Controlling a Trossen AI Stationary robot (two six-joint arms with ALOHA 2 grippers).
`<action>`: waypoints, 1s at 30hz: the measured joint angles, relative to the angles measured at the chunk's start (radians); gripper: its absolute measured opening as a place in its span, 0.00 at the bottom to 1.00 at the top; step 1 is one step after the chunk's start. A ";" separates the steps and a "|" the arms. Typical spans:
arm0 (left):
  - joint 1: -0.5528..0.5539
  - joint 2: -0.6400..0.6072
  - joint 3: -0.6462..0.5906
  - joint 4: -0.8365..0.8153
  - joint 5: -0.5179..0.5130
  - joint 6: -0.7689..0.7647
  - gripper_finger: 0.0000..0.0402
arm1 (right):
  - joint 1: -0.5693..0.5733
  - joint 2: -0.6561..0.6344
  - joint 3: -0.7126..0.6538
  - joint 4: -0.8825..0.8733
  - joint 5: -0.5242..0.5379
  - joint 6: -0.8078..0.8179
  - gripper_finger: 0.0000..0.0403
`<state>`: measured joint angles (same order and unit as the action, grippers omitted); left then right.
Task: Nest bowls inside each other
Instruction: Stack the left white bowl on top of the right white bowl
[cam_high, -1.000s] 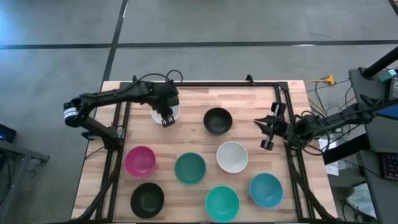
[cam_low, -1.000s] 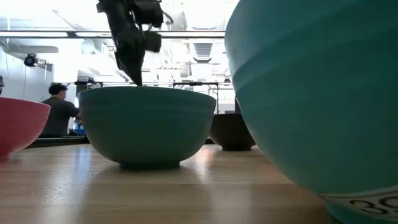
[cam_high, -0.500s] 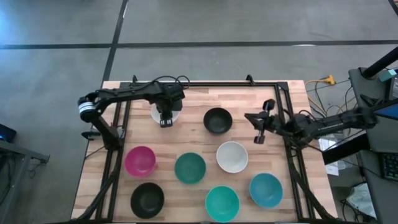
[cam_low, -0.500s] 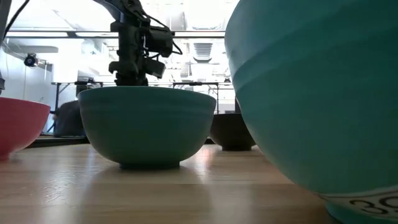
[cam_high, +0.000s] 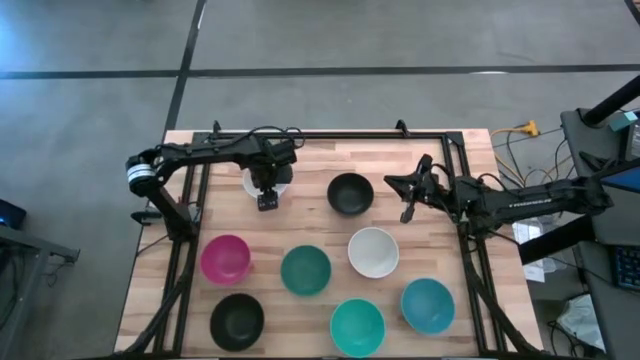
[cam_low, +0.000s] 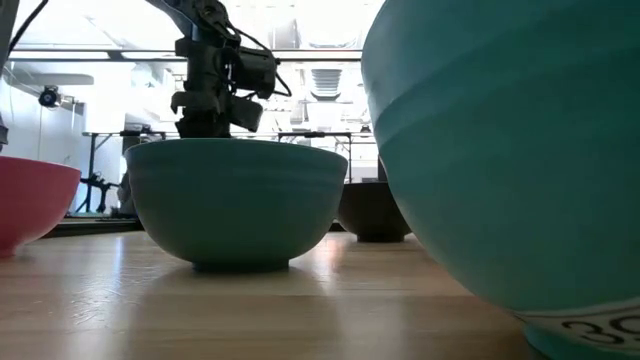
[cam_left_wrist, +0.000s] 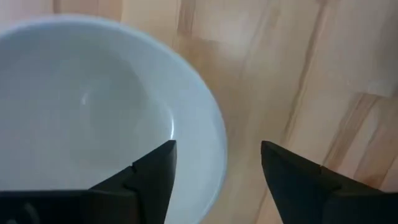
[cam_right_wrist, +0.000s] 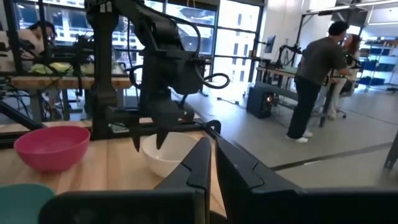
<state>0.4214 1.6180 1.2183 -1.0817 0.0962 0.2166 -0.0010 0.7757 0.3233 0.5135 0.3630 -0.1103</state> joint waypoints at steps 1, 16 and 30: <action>0.000 0.002 -0.003 0.002 -0.001 -0.002 0.54 | 0.000 0.000 0.000 0.000 0.000 -0.002 0.04; 0.000 0.002 -0.082 0.079 -0.079 -0.029 0.37 | 0.000 -0.002 0.000 0.003 0.000 -0.006 0.04; -0.056 -0.016 -0.093 0.006 -0.161 -0.028 0.01 | 0.000 -0.002 0.000 0.021 0.001 -0.012 0.04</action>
<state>0.3657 1.6021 1.1252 -1.0755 -0.0645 0.1883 -0.0010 0.7735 0.3230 0.5349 0.3637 -0.1223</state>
